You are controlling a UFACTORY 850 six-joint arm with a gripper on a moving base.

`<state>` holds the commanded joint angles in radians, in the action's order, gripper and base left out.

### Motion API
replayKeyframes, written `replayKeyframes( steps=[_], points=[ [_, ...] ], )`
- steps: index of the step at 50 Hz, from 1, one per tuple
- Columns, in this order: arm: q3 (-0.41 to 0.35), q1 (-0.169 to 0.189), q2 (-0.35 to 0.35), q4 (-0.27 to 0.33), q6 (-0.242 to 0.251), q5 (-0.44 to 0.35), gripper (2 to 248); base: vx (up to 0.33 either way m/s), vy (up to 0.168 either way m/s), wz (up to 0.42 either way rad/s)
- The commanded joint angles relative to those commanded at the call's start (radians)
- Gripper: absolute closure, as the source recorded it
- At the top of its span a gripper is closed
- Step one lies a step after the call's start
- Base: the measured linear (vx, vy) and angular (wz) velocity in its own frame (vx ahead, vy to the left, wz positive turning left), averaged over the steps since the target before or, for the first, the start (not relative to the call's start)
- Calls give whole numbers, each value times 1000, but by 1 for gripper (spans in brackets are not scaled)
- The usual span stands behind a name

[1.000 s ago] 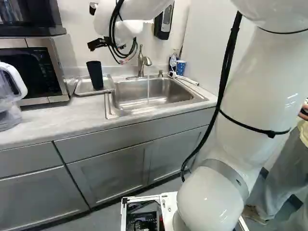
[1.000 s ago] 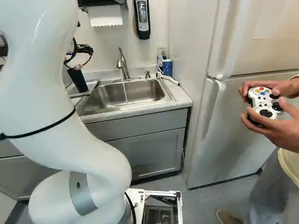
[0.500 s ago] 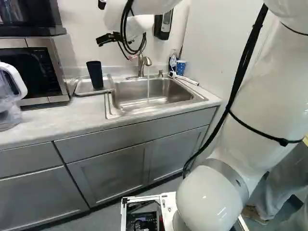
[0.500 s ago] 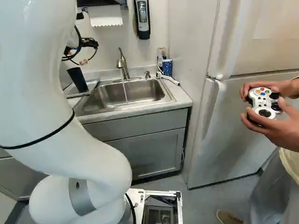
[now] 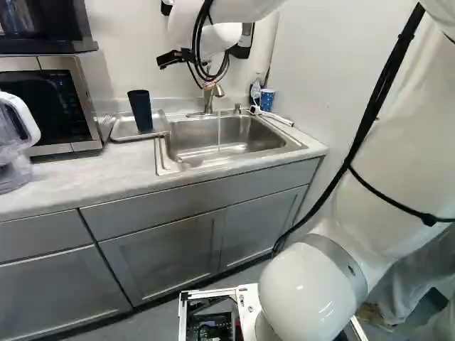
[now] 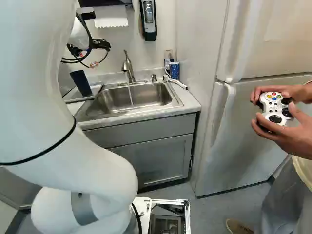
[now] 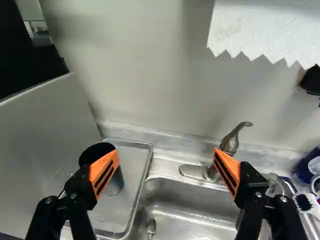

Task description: Rinse the cup and place it in the tray

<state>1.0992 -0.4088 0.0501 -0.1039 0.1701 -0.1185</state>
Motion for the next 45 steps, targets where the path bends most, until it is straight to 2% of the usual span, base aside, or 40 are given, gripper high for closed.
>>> replayKeyframes(
  steps=[45],
  points=[
    [-18, 137, 18, 0, 0, 0, 3, 0, 0, 0]
  ],
)
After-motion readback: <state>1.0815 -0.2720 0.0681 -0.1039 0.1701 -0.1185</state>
